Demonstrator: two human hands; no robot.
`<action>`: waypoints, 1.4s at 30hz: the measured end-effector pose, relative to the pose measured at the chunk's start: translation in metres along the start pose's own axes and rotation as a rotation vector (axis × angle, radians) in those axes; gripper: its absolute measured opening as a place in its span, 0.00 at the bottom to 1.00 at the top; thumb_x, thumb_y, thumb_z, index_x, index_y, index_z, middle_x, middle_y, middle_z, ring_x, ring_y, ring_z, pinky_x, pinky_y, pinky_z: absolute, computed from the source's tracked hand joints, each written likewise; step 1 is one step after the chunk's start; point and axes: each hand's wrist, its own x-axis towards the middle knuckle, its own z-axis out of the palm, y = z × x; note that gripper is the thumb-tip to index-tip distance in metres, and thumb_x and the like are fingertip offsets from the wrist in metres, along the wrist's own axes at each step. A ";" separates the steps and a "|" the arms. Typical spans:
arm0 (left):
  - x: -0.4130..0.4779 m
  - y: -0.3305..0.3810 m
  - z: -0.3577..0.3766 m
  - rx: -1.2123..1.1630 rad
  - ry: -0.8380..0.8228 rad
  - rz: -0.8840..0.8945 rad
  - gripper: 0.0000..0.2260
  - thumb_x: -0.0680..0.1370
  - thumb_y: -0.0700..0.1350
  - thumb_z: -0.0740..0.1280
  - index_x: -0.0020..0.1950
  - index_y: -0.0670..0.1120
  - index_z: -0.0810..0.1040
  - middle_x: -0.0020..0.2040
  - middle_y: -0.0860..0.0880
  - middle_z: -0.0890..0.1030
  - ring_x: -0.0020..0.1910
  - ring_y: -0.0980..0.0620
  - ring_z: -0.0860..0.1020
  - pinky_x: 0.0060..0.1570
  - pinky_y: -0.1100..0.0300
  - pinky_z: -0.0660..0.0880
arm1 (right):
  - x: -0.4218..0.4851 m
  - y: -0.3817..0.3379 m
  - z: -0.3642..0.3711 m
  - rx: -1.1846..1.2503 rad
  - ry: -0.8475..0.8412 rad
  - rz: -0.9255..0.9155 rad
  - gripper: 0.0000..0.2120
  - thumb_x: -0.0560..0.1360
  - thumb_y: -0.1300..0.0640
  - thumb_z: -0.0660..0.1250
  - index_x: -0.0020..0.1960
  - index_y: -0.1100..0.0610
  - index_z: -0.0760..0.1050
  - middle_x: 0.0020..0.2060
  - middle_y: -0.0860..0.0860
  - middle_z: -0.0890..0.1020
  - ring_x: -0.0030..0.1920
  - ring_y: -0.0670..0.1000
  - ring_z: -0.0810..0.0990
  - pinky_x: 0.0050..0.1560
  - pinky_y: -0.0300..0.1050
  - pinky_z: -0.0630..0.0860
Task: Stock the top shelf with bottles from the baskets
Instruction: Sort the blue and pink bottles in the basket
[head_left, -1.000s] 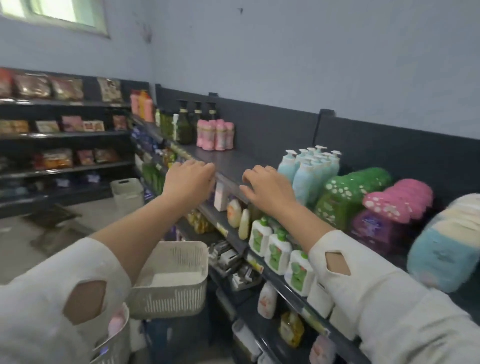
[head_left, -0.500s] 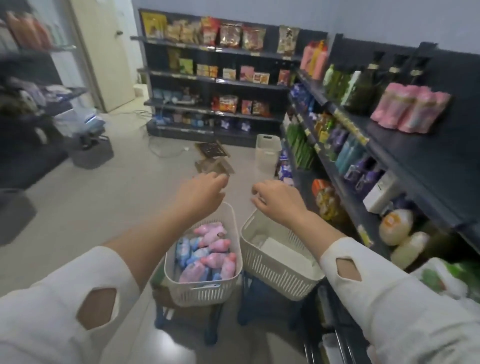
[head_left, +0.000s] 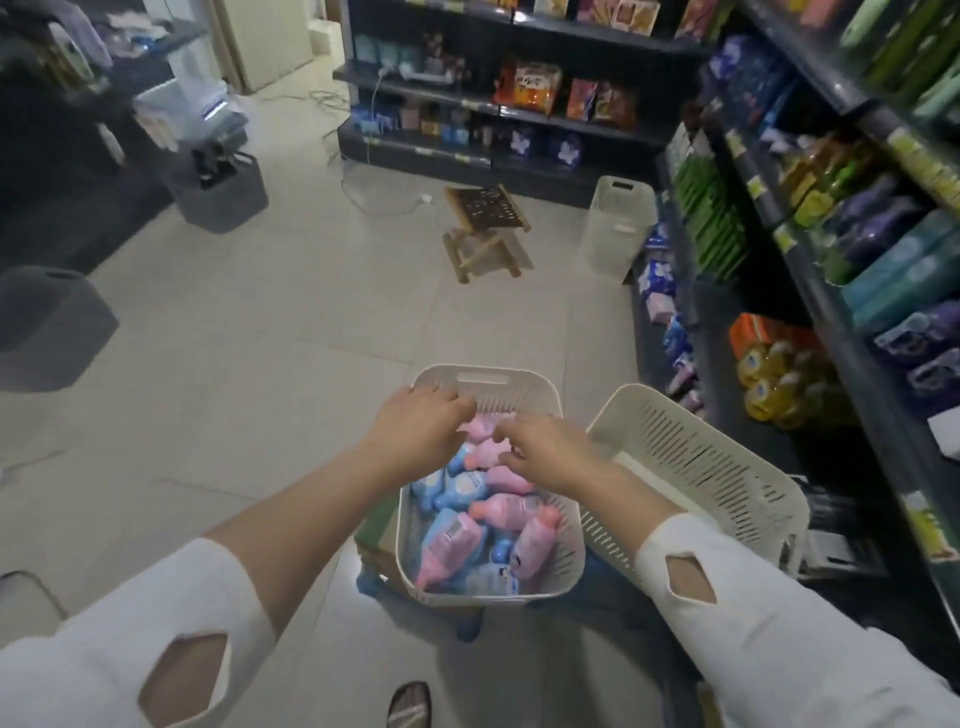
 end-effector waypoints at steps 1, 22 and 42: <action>0.009 -0.007 0.010 -0.008 -0.036 0.004 0.13 0.78 0.47 0.59 0.61 0.49 0.72 0.59 0.48 0.76 0.60 0.45 0.74 0.54 0.54 0.70 | 0.010 0.003 0.008 0.021 -0.015 0.015 0.17 0.79 0.51 0.59 0.67 0.49 0.70 0.64 0.51 0.75 0.62 0.55 0.74 0.52 0.46 0.70; 0.086 -0.017 0.225 -0.730 -0.338 -0.701 0.17 0.74 0.38 0.63 0.63 0.39 0.71 0.61 0.38 0.75 0.58 0.39 0.75 0.54 0.53 0.71 | 0.175 0.056 0.176 0.091 -0.261 -0.099 0.14 0.77 0.59 0.60 0.62 0.57 0.72 0.59 0.56 0.76 0.60 0.60 0.73 0.54 0.51 0.74; 0.080 0.001 0.367 -1.050 -0.096 -1.483 0.15 0.78 0.39 0.59 0.64 0.36 0.73 0.62 0.37 0.76 0.61 0.39 0.75 0.61 0.49 0.72 | 0.196 0.050 0.287 -0.390 -0.264 -0.410 0.12 0.62 0.47 0.73 0.44 0.50 0.80 0.40 0.47 0.81 0.46 0.54 0.79 0.53 0.52 0.70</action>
